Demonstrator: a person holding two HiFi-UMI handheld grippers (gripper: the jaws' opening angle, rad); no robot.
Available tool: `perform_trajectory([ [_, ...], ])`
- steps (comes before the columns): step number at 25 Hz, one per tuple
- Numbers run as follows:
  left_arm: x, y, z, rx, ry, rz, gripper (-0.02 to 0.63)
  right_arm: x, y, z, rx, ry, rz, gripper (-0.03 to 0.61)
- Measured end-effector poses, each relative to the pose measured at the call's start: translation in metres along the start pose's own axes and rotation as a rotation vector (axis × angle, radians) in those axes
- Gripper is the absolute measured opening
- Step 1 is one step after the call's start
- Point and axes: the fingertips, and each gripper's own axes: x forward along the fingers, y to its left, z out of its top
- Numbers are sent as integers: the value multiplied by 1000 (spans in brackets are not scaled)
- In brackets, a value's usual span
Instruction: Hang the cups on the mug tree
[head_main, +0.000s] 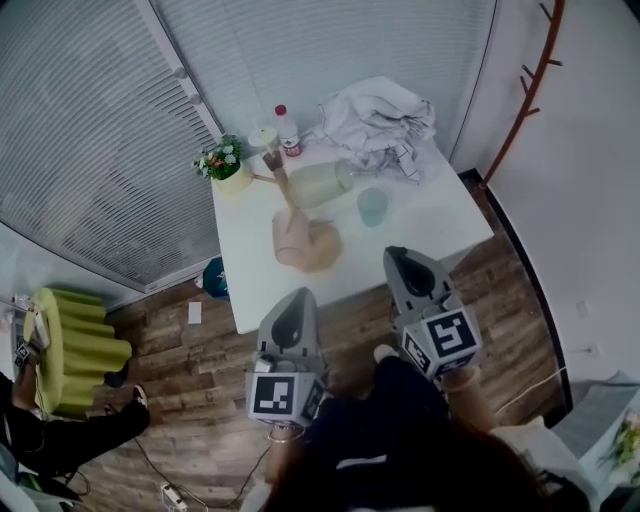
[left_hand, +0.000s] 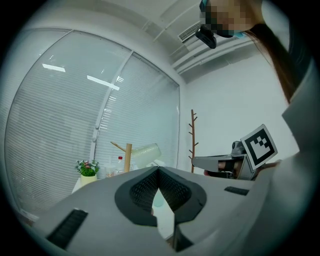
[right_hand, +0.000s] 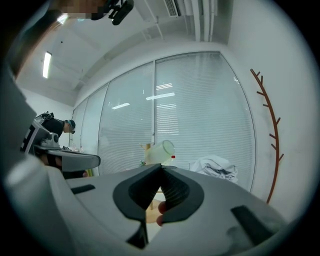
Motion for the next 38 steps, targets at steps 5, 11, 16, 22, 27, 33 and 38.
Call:
perform_trajectory([
  [5,16,-14,1,0,11,23,0,2,-20,-4,-11,6,23,-2],
  [11,36,-25,0,2,13,72,2,12,-50,-9,-15,7,66,-2],
  [16,53,-32,2,-1,-11,133,0,24,-67,-15,-28,12,121,-2],
  [22,64,-42,4,1,-20,199,2,35,-83,-18,-25,16,192,-2],
  [27,58,-42,2,20,-17,267,2,37,-93,-20,-33,29,220,-2],
  [33,54,-45,18,16,-95,275,2,36,-97,-29,-31,40,227,0],
  [38,54,-41,17,5,-96,277,2,37,-96,-36,-26,53,222,0],
])
